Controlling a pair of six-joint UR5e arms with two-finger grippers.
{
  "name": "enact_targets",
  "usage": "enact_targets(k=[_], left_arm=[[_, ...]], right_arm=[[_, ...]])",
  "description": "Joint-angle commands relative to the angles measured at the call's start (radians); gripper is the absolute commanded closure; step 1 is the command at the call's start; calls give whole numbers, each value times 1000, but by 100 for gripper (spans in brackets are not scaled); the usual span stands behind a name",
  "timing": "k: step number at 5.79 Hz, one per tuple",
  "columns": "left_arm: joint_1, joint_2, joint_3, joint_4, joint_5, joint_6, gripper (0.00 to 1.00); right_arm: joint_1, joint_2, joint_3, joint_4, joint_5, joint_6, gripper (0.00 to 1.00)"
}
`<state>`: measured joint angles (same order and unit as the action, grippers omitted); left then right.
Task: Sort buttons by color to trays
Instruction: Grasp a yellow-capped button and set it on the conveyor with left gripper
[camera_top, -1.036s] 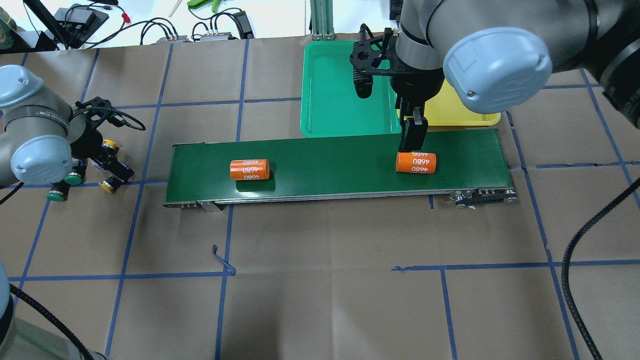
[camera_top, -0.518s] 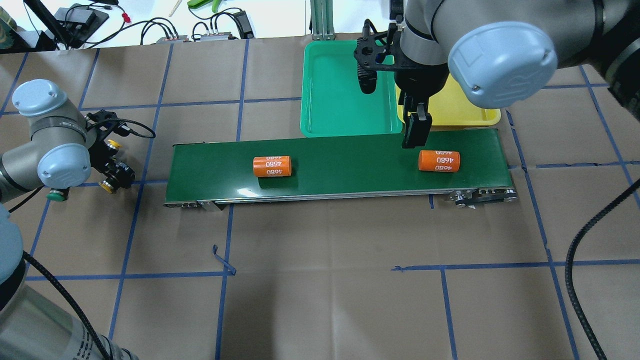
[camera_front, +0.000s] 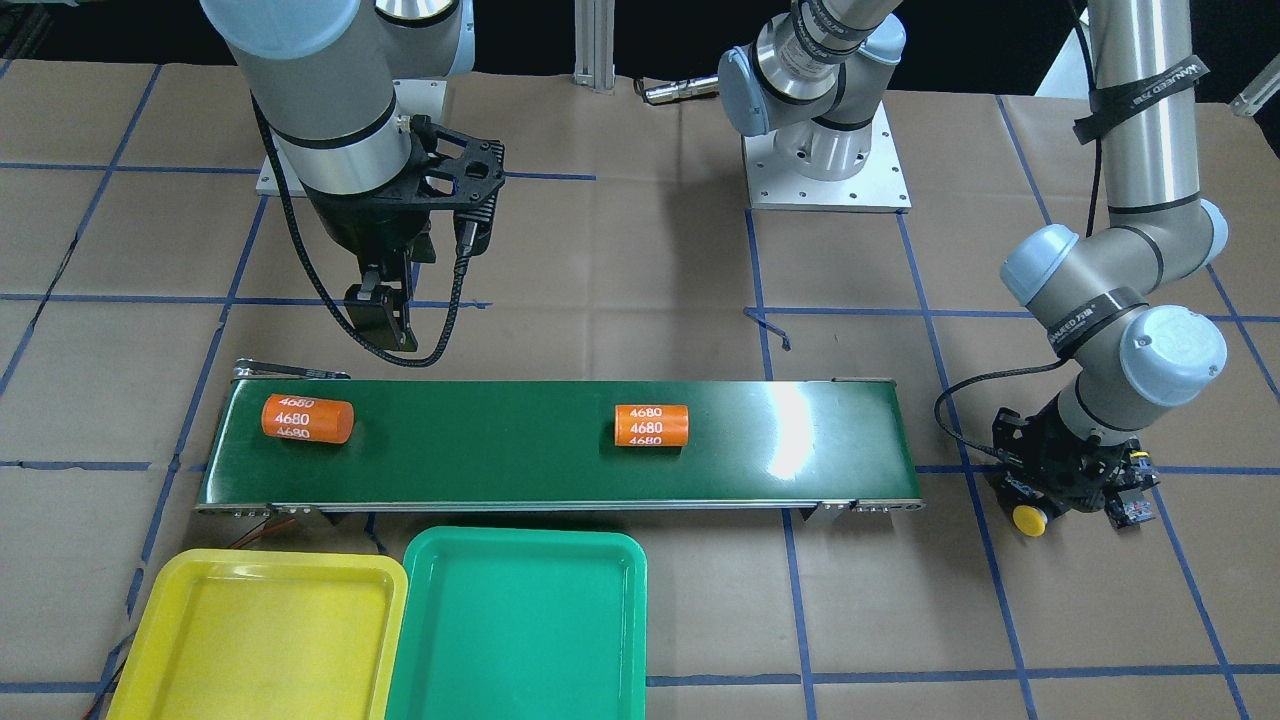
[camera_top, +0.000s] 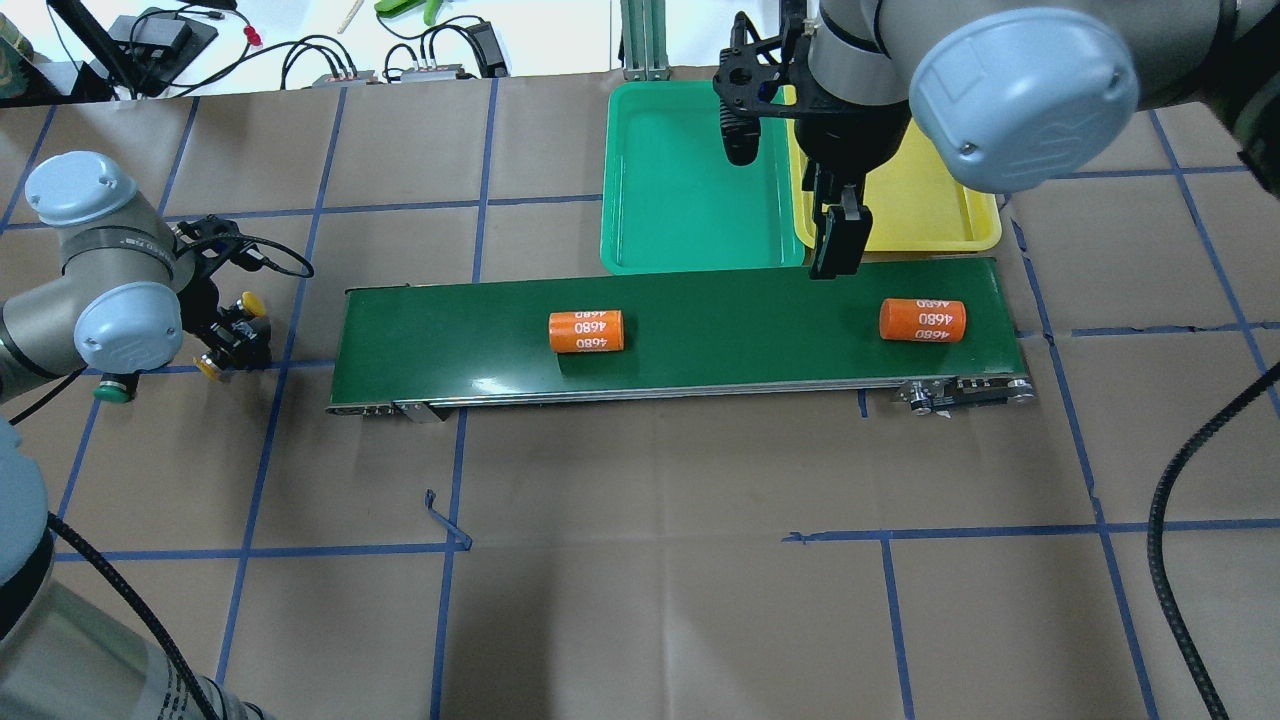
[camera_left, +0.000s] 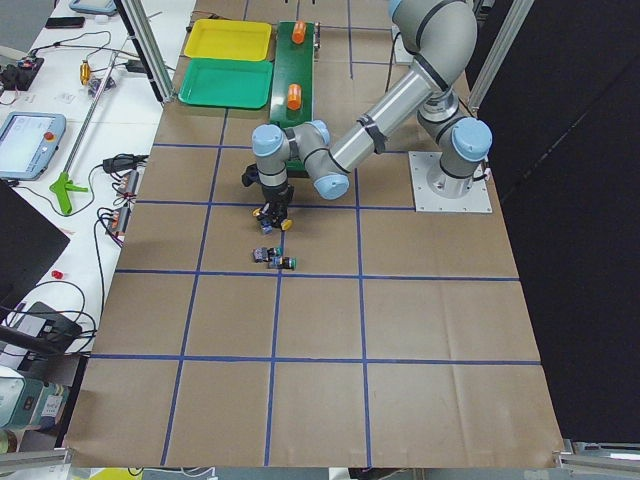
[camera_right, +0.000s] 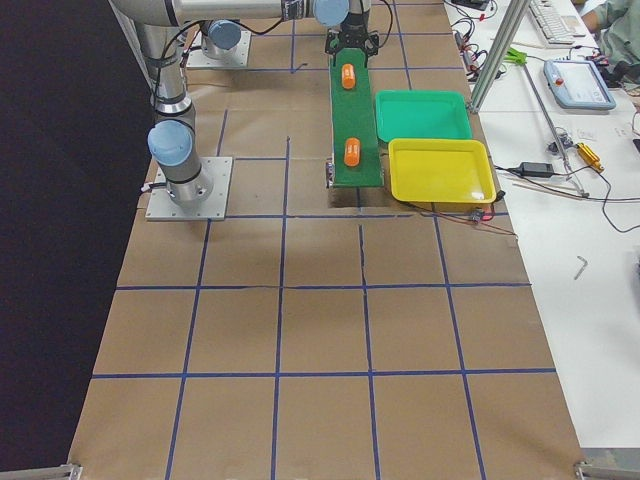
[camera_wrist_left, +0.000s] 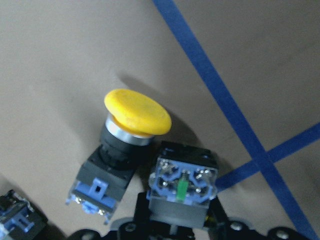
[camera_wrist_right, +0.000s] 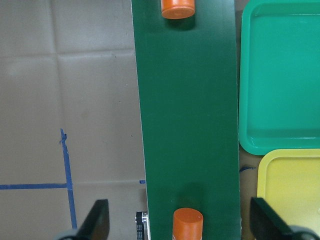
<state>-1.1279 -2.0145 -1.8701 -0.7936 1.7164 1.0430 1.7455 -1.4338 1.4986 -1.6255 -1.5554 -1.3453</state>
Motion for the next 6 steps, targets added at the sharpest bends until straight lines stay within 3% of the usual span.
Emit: enact_targets(k=[1, 2, 3, 6], left_arm=[[-62, 84, 2, -68, -9, 34, 100], [-128, 165, 40, -178, -21, 123, 100], [-148, 209, 99, -308, -120, 263, 100], [-326, 195, 75, -328, -146, 438, 97]], right_arm=[[5, 0, 2, 6, 0, 0, 0], [5, 0, 3, 6, 0, 2, 0], [5, 0, 5, 6, 0, 2, 0], [5, 0, 6, 6, 0, 2, 0]])
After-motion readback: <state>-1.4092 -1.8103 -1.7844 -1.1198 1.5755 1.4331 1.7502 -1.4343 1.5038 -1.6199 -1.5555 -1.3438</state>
